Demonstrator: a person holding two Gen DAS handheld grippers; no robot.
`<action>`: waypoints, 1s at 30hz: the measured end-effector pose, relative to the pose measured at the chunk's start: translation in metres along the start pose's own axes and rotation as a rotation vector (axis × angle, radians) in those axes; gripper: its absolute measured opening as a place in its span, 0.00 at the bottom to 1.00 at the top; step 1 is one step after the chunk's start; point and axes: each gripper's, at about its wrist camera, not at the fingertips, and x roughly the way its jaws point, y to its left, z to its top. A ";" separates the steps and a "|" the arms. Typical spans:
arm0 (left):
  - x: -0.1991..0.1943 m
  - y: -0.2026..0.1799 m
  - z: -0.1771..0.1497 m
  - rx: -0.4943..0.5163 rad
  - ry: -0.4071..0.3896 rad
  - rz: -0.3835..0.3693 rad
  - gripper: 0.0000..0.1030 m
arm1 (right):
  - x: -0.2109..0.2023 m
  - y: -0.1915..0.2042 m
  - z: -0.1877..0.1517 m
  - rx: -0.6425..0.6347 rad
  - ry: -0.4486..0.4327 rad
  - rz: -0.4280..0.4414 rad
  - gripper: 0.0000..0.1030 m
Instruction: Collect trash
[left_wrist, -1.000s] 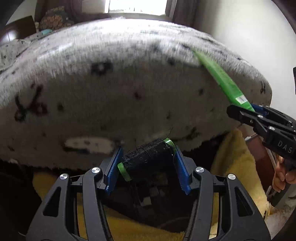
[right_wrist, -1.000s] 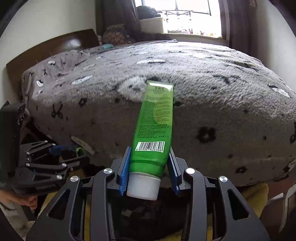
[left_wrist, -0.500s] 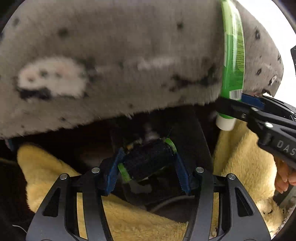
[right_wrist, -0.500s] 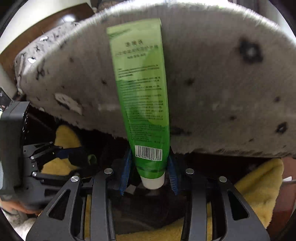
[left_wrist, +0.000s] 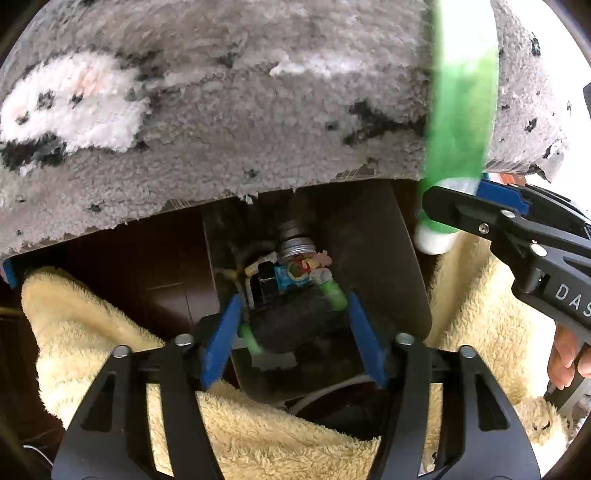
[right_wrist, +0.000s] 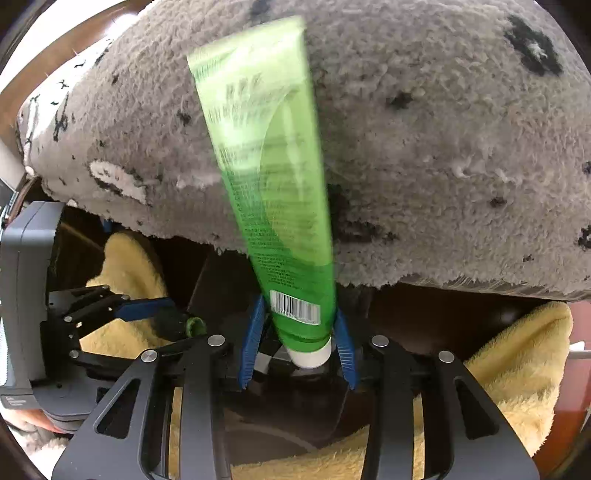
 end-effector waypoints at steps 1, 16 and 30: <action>0.002 -0.001 -0.002 -0.001 0.000 0.003 0.62 | 0.000 0.000 0.001 0.002 -0.002 -0.005 0.39; -0.043 0.005 0.000 -0.015 -0.104 0.082 0.91 | -0.032 -0.024 0.006 0.073 -0.099 -0.081 0.96; -0.206 -0.033 0.034 0.048 -0.508 0.186 0.92 | -0.168 -0.018 0.041 0.044 -0.414 -0.244 0.97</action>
